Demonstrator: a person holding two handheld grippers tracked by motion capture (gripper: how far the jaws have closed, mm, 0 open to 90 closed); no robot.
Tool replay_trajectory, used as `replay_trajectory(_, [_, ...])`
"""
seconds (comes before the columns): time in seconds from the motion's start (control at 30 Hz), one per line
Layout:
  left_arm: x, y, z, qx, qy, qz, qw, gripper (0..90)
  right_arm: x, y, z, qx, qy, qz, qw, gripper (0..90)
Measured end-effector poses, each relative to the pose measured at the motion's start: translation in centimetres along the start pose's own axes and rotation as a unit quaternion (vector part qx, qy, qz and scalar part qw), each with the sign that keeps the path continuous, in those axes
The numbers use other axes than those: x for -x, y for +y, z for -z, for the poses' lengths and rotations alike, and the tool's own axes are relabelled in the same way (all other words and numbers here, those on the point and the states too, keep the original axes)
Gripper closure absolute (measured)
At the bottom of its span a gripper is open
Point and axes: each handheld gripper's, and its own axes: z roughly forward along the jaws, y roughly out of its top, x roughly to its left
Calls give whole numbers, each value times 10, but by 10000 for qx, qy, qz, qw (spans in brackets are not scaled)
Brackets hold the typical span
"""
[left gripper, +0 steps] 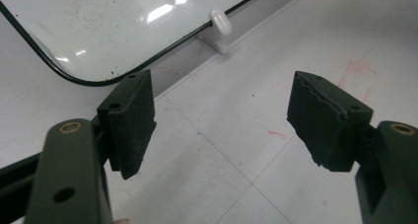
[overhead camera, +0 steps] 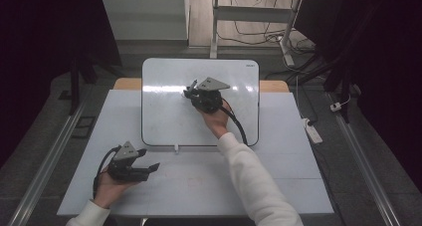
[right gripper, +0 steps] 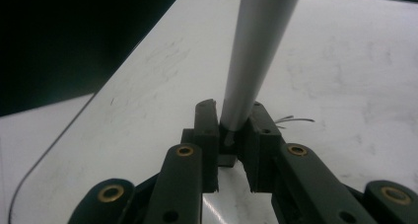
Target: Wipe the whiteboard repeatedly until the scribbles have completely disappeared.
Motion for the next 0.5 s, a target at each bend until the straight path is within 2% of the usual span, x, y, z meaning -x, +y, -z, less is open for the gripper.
replay_trajectory(0.03, [0, 0, 0, 3, -1, 2, 10000, 272, 2, 2, 0, -1, 27, 10, 10000, 780])
replay_trajectory(0.17, [0, 0, 1, 23, 7, 0, 10000, 272, 31, 13, 5, 325, -466, -418, 9975, 781])
replay_trajectory(0.23, [0, 0, 1, 18, 2, 8, 10000, 272, 37, 15, 7, 397, -484, -578, 9964, 780])
replay_trajectory(0.27, [-1, 0, 0, 6, 0, 6, 10000, 272, 34, 14, 6, 399, -499, -559, 9964, 780])
replay_trajectory(0.3, [-1, 0, -1, -7, -4, 5, 10000, 272, 30, 13, 4, 345, -398, -513, 9973, 780])
replay_trajectory(0.33, [-1, 0, -1, -17, 4, -3, 10000, 272, 22, 11, 0, 277, -187, -481, 9983, 780])
replay_trajectory(0.37, [-1, 0, -1, -21, 3, -4, 10000, 272, 16, 9, -3, 223, -71, -420, 9988, 780])
replay_trajectory(0.4, [0, 0, -1, -14, 6, -7, 10000, 272, 6, 7, -7, 121, 86, -242, 9996, 780])
replay_trajectory(0.47, [0, 0, 1, 7, 14, 2, 10000, 272, 0, 6, -11, 55, 71, -77, 9999, 780])
replay_trajectory(0.5, [0, 0, 2, 21, 21, 6, 10000, 272, 3, 8, -10, 74, 59, -111, 9999, 780])
